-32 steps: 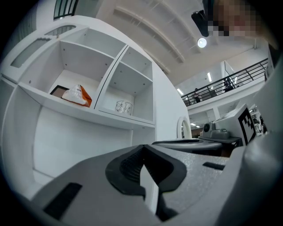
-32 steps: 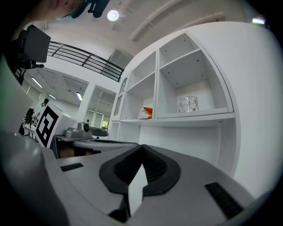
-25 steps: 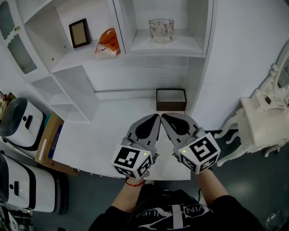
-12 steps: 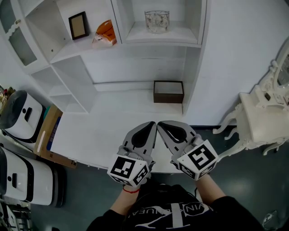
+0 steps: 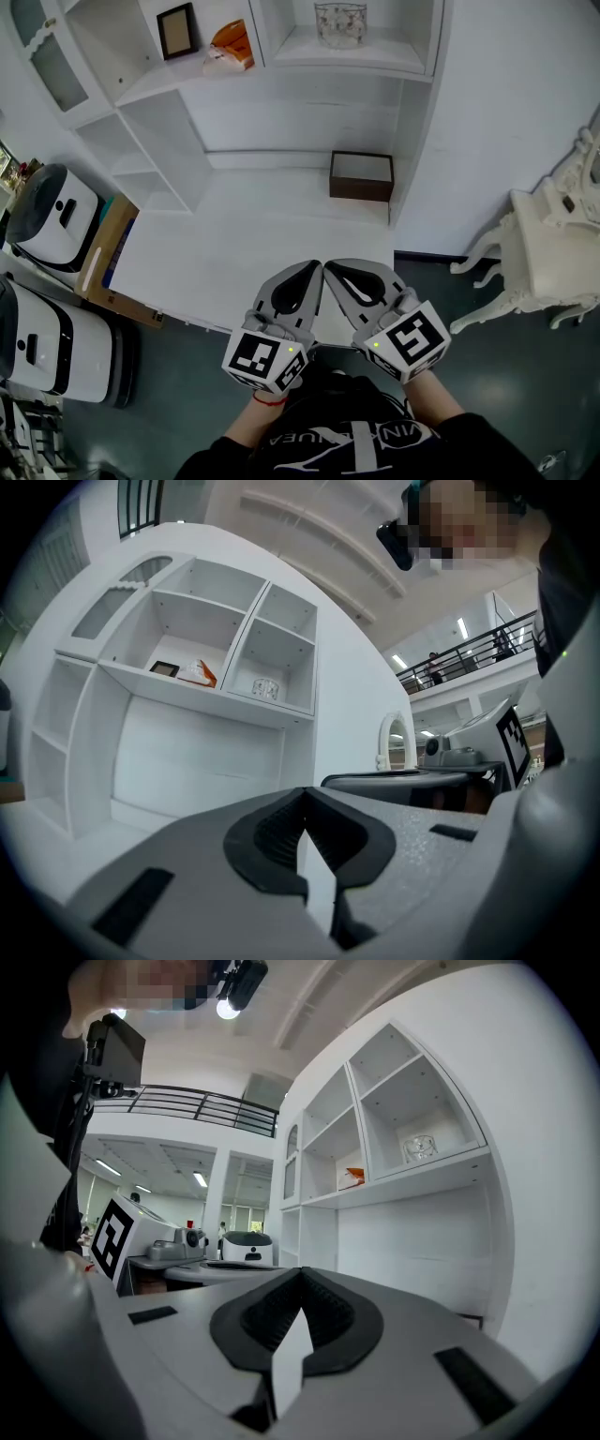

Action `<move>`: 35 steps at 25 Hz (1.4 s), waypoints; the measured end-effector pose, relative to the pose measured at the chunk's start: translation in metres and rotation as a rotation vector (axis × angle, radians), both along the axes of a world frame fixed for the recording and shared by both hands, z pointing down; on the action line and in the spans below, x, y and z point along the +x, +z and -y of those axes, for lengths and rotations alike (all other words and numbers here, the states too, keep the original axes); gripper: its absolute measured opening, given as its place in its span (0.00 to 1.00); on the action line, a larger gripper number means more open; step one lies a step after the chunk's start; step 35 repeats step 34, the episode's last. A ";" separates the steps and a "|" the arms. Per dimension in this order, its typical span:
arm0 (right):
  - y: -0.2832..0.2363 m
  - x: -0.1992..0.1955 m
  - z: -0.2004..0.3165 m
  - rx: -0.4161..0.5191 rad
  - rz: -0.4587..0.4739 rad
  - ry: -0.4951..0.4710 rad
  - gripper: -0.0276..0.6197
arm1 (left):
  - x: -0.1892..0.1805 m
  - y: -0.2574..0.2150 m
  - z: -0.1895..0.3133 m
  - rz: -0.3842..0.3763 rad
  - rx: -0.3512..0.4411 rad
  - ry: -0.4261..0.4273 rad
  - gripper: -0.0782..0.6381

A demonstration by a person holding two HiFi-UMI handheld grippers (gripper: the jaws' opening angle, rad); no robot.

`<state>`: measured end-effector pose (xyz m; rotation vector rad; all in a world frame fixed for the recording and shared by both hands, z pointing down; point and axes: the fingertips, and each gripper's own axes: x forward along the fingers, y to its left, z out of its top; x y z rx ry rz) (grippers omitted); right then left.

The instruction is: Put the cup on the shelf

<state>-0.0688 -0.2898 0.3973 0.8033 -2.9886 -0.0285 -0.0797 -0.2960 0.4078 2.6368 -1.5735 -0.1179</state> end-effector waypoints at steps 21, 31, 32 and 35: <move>0.025 -0.033 0.008 -0.052 -0.014 -0.050 0.05 | -0.034 0.016 0.012 0.011 -0.030 -0.022 0.12; 0.027 -0.110 0.030 -0.063 -0.017 -0.038 0.05 | -0.110 0.017 0.034 0.002 -0.029 -0.001 0.12; 0.028 -0.119 0.033 -0.067 -0.016 -0.034 0.05 | -0.119 0.018 0.037 0.001 -0.031 0.006 0.12; 0.029 -0.137 0.040 -0.074 -0.015 -0.024 0.05 | -0.138 0.019 0.044 -0.005 -0.033 0.018 0.12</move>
